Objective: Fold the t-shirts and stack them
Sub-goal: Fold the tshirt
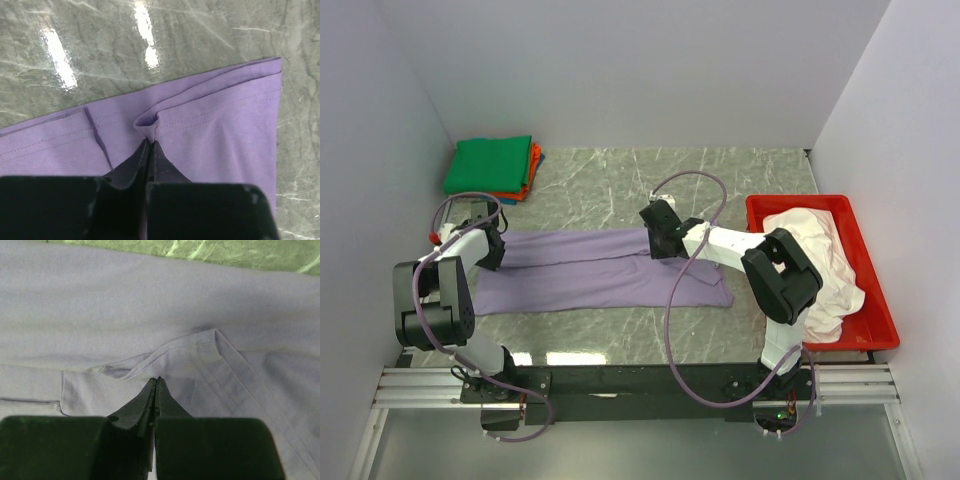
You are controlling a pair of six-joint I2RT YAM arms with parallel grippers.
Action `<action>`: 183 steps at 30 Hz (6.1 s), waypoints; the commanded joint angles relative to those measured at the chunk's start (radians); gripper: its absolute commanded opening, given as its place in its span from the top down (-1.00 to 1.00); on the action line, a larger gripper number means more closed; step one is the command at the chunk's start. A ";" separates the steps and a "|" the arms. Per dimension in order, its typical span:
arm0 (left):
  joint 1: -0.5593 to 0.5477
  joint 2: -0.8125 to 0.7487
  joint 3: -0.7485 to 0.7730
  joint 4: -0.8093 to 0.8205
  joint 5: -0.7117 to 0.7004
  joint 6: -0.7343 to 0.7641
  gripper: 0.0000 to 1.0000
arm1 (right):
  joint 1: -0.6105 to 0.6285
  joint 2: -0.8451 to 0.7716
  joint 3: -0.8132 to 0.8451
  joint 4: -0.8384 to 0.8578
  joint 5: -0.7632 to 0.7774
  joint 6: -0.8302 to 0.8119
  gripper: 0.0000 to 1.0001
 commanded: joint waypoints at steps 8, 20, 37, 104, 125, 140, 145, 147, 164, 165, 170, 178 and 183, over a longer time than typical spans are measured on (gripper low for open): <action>0.004 -0.042 0.049 -0.016 -0.052 0.011 0.99 | 0.006 -0.086 -0.012 -0.033 0.029 -0.001 1.00; 0.010 -0.082 0.088 -0.059 -0.087 0.023 0.99 | 0.007 -0.115 -0.022 -0.099 0.014 -0.002 1.00; 0.016 -0.099 0.054 -0.048 -0.078 0.023 0.99 | 0.007 -0.166 -0.068 -0.152 -0.090 0.010 1.00; -0.944 0.441 0.545 0.380 0.364 0.586 -0.33 | -0.550 -0.538 -0.594 0.079 -0.382 0.260 0.20; -0.947 0.426 0.526 0.369 0.361 0.599 0.68 | -0.548 -0.492 -0.560 0.107 -0.391 0.268 0.80; -0.949 0.378 0.462 0.410 0.368 0.589 0.85 | -0.548 -0.580 -0.562 0.056 -0.348 0.219 0.83; -0.949 0.375 0.460 0.410 0.373 0.589 0.86 | -0.550 -0.540 -0.542 0.055 -0.364 0.191 0.69; -0.949 0.375 0.459 0.413 0.373 0.589 0.86 | -0.550 -0.532 -0.540 0.062 -0.368 0.190 0.69; -0.949 0.383 0.462 0.412 0.384 0.592 0.87 | -0.543 -0.454 -0.506 0.081 -0.361 0.176 0.56; -0.949 0.384 0.462 0.413 0.384 0.592 0.87 | -0.542 -0.456 -0.505 0.082 -0.361 0.177 0.55; -0.949 0.387 0.462 0.410 0.385 0.591 0.87 | -0.537 -0.452 -0.502 0.090 -0.351 0.188 0.63; -0.949 0.375 0.448 0.416 0.379 0.592 0.87 | -0.517 -0.480 -0.485 0.058 -0.296 0.183 1.00; -0.949 0.357 0.430 0.432 0.373 0.592 0.92 | -0.487 -0.570 -0.473 -0.011 -0.249 0.182 1.00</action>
